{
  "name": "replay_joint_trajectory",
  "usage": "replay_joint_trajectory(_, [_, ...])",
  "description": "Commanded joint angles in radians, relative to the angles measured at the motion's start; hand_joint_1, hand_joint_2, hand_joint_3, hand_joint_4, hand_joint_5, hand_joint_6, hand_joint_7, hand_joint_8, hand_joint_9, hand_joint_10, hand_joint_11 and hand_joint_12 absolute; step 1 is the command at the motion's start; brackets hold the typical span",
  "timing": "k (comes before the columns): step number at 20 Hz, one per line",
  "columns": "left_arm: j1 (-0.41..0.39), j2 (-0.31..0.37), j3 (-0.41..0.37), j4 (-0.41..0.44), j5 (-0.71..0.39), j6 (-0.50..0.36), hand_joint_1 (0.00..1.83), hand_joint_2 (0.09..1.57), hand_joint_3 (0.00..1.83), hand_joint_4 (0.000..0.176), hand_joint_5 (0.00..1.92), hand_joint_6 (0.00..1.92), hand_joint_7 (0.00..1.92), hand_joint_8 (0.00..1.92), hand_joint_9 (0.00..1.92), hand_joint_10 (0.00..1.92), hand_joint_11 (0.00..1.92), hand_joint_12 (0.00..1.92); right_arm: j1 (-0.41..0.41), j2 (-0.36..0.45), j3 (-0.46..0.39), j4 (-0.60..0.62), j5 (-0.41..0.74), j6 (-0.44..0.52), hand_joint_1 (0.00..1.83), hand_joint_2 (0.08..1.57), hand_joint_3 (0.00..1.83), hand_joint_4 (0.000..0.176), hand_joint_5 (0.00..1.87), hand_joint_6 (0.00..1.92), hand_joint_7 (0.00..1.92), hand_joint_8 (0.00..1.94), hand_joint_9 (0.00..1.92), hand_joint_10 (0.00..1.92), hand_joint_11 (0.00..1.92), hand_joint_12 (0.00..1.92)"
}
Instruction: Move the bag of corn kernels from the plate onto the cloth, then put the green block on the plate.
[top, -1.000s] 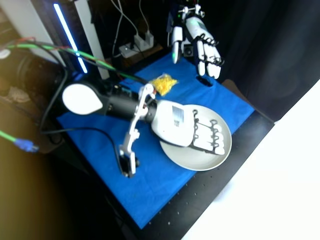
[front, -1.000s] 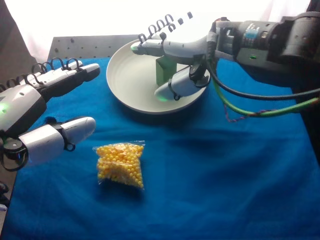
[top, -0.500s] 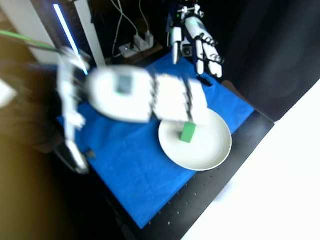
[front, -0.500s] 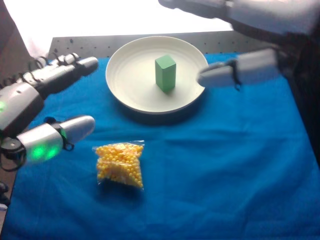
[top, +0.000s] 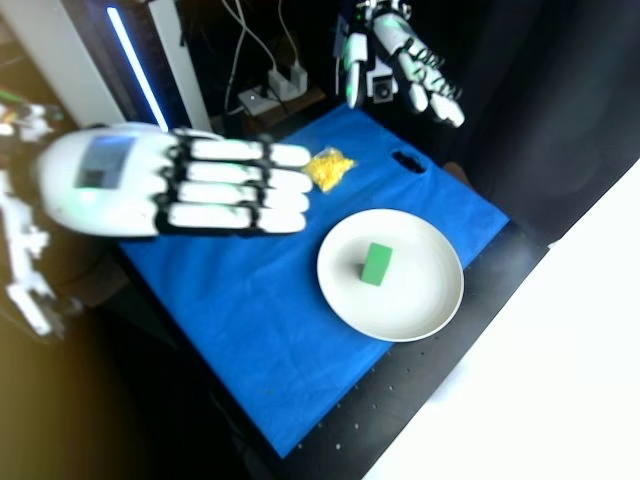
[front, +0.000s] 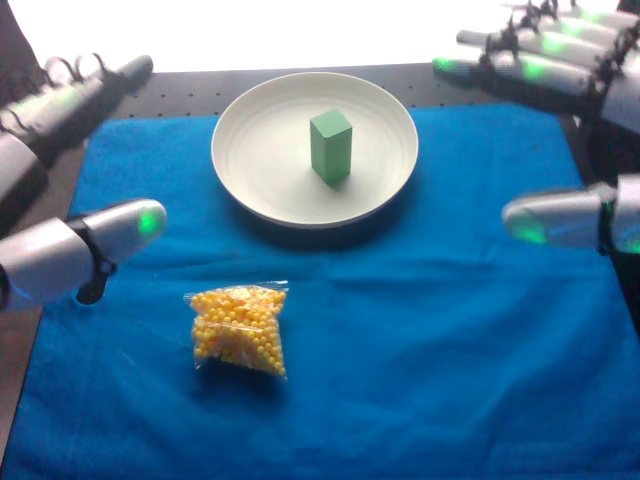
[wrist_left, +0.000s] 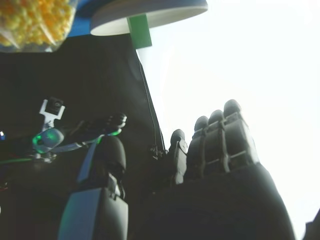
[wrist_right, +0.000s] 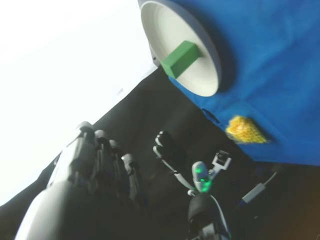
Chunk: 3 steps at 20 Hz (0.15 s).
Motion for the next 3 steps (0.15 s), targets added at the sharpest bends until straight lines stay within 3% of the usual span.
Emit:
replay_joint_trajectory(1, [-0.009,0.013,-0.009,0.017,-0.151,0.007,0.37,1.25,0.0,0.117,0.0,0.0,0.0,0.0,0.0,0.0,0.0,0.0,0.003,0.021,-0.007,0.064,0.165,-0.01,0.2,1.22,0.02,0.084,0.0,0.0,0.0,0.0,0.0,0.0,0.0,0.0])
replay_joint_trajectory(2, [-0.009,0.026,-0.016,0.02,-0.165,0.02,0.41,1.24,0.0,0.165,0.0,0.0,0.0,0.0,0.0,0.0,0.0,0.0,-0.01,0.046,-0.022,0.081,0.189,-0.024,0.25,1.21,0.01,0.072,0.0,0.0,0.0,0.0,0.0,0.0,0.0,0.0])
replay_joint_trajectory(3, [-0.009,0.041,-0.026,0.023,-0.183,0.035,0.41,1.24,0.0,0.164,0.0,0.0,0.0,0.0,0.0,0.0,0.0,0.0,-0.025,0.069,-0.038,0.099,0.214,-0.042,0.31,1.19,0.0,0.103,0.0,0.0,0.0,0.0,0.0,0.0,0.0,0.0])
